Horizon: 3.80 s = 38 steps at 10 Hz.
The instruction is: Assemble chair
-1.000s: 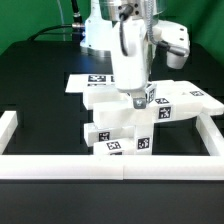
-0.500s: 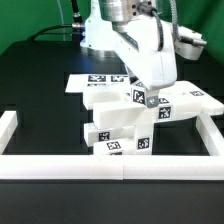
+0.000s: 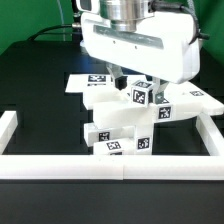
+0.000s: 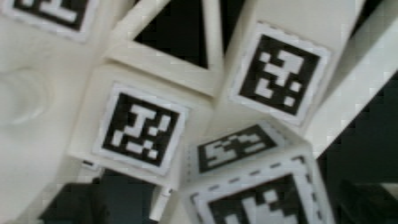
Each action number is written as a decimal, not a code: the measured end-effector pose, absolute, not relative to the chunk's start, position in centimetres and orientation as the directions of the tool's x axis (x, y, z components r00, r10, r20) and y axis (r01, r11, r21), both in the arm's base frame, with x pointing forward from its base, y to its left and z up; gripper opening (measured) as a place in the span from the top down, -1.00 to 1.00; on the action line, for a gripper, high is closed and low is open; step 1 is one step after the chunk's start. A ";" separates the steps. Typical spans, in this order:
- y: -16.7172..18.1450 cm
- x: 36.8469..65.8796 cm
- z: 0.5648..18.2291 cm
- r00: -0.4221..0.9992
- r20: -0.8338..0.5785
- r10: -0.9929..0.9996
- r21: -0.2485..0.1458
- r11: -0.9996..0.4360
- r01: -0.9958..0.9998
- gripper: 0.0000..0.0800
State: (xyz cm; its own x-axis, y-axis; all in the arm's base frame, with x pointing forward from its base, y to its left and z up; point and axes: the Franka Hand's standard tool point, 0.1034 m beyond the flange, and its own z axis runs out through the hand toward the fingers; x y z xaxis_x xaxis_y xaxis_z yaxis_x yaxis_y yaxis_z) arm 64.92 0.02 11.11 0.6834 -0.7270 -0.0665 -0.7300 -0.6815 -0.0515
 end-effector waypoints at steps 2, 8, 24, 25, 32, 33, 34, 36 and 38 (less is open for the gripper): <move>0.2 64.8 11.0 0.802 -0.043 -0.596 -0.029 -0.802 -0.597 -0.62; 0.4 64.8 11.0 0.839 -0.037 -0.542 -0.025 -0.839 -0.543 0.31; 1.2 65.8 10.8 -0.052 -0.087 -0.995 -0.061 0.057 -0.996 0.31; 1.3 65.8 10.9 -0.109 -0.091 -0.990 -0.055 0.114 -0.992 0.31; 1.9 65.8 10.8 -0.510 -0.129 -0.850 -0.006 0.515 -0.857 0.31; 2.0 65.8 10.8 -0.521 -0.131 -0.843 -0.004 0.526 -0.850 0.31; 2.3 65.9 10.8 -0.544 -0.142 -0.827 0.003 0.549 -0.836 0.31; 2.7 65.9 10.8 -0.554 -0.154 -0.818 0.007 0.560 -0.828 0.31; 3.1 65.9 10.7 -0.555 -0.168 -0.815 0.012 0.561 -0.828 0.14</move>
Offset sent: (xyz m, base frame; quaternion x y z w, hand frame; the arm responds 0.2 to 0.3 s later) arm 0.0012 0.0034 0.0019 -0.0215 -0.0023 -0.1347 0.9906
